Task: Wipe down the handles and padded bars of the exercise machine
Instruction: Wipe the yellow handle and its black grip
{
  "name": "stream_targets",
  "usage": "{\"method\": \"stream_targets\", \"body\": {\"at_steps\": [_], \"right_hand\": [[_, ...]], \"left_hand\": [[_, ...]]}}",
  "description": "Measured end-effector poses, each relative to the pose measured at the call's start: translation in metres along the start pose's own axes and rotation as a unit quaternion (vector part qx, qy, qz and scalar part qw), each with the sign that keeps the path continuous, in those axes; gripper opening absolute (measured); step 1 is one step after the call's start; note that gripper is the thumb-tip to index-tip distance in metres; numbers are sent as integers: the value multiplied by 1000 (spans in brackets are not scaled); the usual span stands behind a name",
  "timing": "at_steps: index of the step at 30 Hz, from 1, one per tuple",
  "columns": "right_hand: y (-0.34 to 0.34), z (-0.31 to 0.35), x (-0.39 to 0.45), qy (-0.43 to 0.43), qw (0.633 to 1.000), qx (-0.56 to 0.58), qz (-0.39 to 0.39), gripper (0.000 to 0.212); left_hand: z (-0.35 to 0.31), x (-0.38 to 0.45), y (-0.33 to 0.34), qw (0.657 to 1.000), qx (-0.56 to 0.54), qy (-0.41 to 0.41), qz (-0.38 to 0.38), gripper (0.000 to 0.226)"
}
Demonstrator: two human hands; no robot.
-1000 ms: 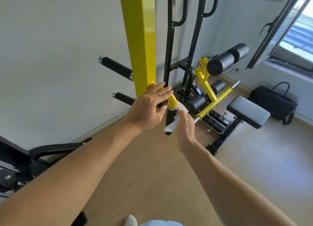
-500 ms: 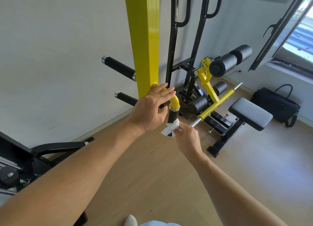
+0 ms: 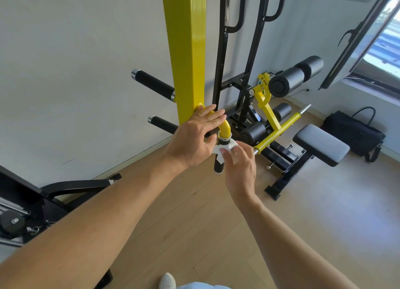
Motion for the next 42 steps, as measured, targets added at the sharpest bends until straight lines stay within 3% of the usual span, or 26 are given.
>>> {"method": "stream_targets", "body": {"at_steps": [3,5,7,12,16,23,28,34,40,42], "right_hand": [[4,-4,-4,77,992,93,22,45],[5,-7,-5,96,989,110,28,35],[5,-3,-6,83,991,97,33,24],[14,2,-2,20,998,47,25,41],[8,13,7,1,998,64,1,35],[28,-8,10,30,996,-27,83,32],[11,18,23,-33,999,11,23,37],[52,-29,-6,27,986,-66,150,28],[13,5,10,-8,999,49,21,19],[13,3,11,-12,998,59,17,20]], "left_hand": [[0,0,0,1000,-2,1,1,54],[1,-1,-1,1000,0,1,0,54],[1,-2,-2,1000,-1,-1,-2,54],[0,-2,-1,1000,-2,0,-2,54],[1,-2,0,1000,0,3,6,55],[3,-2,1,1000,-4,-1,13,55],[1,-3,1,1000,-2,2,9,57],[3,-3,1,1000,-6,2,13,57],[2,-4,1,1000,-10,-3,13,57],[2,-4,0,1000,-10,-3,11,57]]}}
Point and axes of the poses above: each hand's wrist, its own x-axis towards the middle knuckle, its own y-axis out of the palm, z = x × y, the point moved 10 cm from there along x, towards the middle knuckle, and after that the axes turned 5 degrees about -x, right-handed, at the moved point
